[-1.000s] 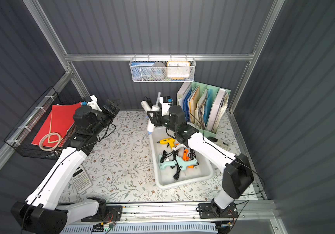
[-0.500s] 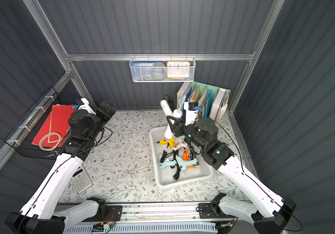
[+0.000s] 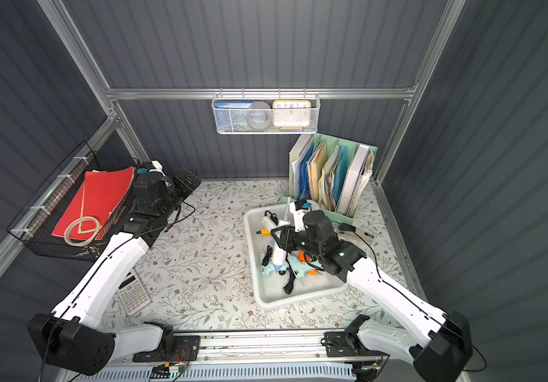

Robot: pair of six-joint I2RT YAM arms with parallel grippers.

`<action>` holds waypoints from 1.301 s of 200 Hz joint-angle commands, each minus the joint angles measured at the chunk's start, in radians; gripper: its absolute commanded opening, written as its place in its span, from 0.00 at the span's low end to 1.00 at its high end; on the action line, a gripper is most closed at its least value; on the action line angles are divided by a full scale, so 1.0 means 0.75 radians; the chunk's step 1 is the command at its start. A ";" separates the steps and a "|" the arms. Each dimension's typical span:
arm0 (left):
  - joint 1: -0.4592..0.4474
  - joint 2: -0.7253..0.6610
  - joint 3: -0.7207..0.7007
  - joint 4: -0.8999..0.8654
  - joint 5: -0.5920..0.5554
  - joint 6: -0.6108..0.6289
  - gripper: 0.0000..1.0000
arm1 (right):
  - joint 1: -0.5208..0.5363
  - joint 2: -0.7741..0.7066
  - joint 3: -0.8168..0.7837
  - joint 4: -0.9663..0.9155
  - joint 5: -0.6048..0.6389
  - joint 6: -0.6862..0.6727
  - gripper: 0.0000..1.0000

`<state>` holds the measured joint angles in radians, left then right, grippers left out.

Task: Put the hot melt glue gun into the storage box
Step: Place the hot melt adhesive gun in the storage box.

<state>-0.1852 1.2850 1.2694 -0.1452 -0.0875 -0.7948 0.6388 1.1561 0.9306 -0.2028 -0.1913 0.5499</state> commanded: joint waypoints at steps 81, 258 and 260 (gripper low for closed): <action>-0.005 -0.063 0.013 0.000 -0.021 0.039 1.00 | -0.020 0.286 0.000 0.244 0.100 0.084 0.00; -0.005 -0.143 -0.094 -0.176 -0.322 0.137 1.00 | -0.055 0.258 0.043 -0.181 0.642 -0.015 0.90; -0.005 -0.144 -0.095 -0.177 -0.327 0.139 1.00 | -0.055 0.251 0.045 -0.184 0.649 -0.018 0.90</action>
<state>-0.1852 1.2160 1.2247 -0.2497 -0.2703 -0.7277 0.5999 1.3933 0.9340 -0.2657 0.1654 0.5777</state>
